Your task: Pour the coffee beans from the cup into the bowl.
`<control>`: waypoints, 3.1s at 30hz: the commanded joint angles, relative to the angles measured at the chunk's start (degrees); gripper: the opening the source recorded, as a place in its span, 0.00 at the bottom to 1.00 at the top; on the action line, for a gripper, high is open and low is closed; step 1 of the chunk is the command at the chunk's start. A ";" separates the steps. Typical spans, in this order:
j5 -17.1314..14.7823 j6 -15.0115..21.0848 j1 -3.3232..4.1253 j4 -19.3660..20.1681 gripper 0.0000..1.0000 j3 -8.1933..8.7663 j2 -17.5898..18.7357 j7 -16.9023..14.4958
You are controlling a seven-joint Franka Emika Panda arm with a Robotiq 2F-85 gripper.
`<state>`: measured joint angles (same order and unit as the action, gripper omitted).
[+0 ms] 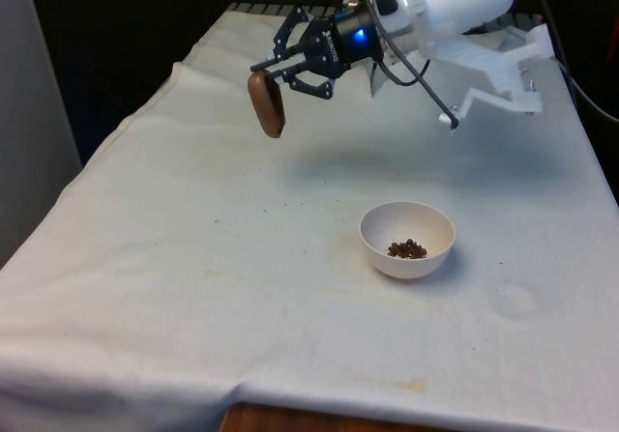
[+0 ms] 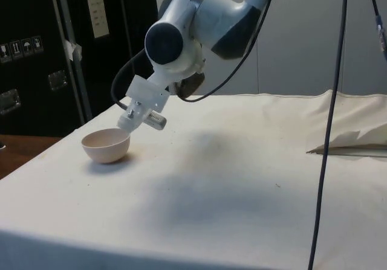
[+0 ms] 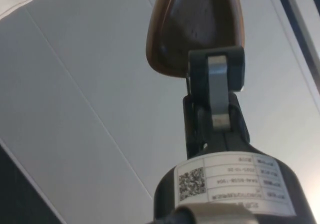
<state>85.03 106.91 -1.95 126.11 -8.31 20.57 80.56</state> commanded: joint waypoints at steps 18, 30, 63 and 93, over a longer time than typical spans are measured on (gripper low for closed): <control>-6.65 0.17 -0.17 -1.20 0.00 0.06 -0.17 0.00; -10.66 0.06 -0.17 -1.95 0.00 0.23 -0.11 0.06; -22.29 1.49 -0.40 -3.55 0.00 0.74 -0.11 0.11; -33.63 6.07 -0.52 -4.30 0.00 2.06 0.00 -0.11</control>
<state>51.85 112.07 -2.12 121.75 -6.13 20.51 80.56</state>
